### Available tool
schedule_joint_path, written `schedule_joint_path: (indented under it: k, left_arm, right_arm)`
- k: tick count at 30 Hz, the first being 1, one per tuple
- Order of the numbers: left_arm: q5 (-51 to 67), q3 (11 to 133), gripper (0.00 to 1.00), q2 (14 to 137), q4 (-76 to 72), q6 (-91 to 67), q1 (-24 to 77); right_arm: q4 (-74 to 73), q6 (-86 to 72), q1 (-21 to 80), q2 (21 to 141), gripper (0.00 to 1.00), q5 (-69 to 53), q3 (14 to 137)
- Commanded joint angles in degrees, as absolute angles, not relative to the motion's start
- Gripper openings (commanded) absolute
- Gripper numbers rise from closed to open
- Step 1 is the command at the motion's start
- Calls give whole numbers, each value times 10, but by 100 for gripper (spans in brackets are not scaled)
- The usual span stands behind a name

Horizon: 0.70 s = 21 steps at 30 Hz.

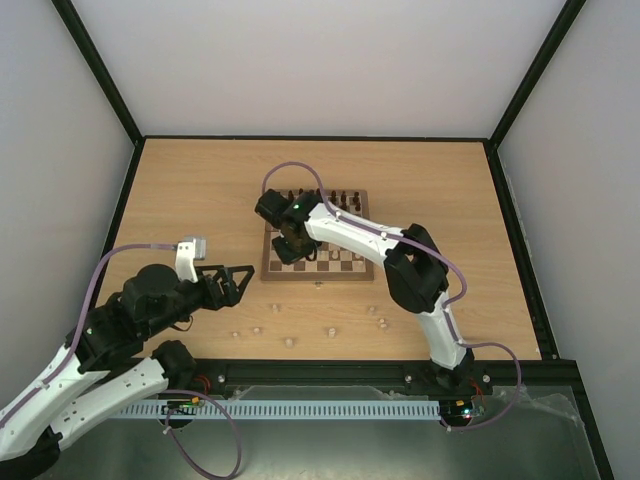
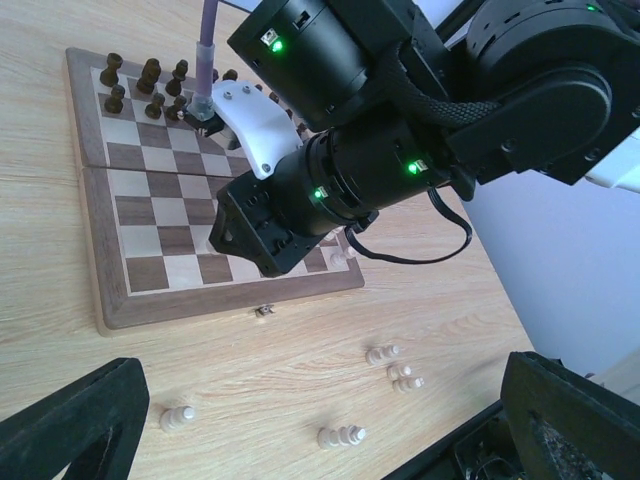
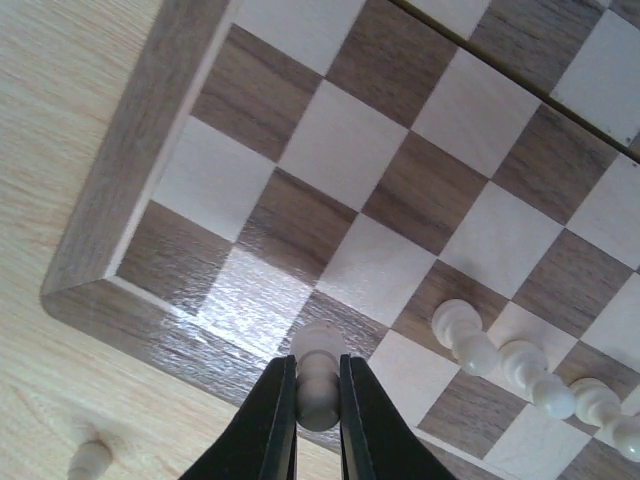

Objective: Set up the chess pieces on the board
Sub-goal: Place the chess piece on the chessboard.

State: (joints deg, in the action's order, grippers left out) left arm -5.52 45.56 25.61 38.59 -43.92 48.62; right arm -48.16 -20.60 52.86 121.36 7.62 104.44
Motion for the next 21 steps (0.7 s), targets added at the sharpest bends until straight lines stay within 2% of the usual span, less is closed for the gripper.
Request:
schedule_joint_path:
  k: [1, 21]
  left_arm:
    - [-49, 461, 100, 250, 400, -433, 488]
    - [-52, 459, 100, 255, 396, -436, 488]
  right_arm:
    - [-528, -197, 515, 1227, 6, 90, 1066]
    - [-509, -182, 501, 1258, 6, 65, 1065]
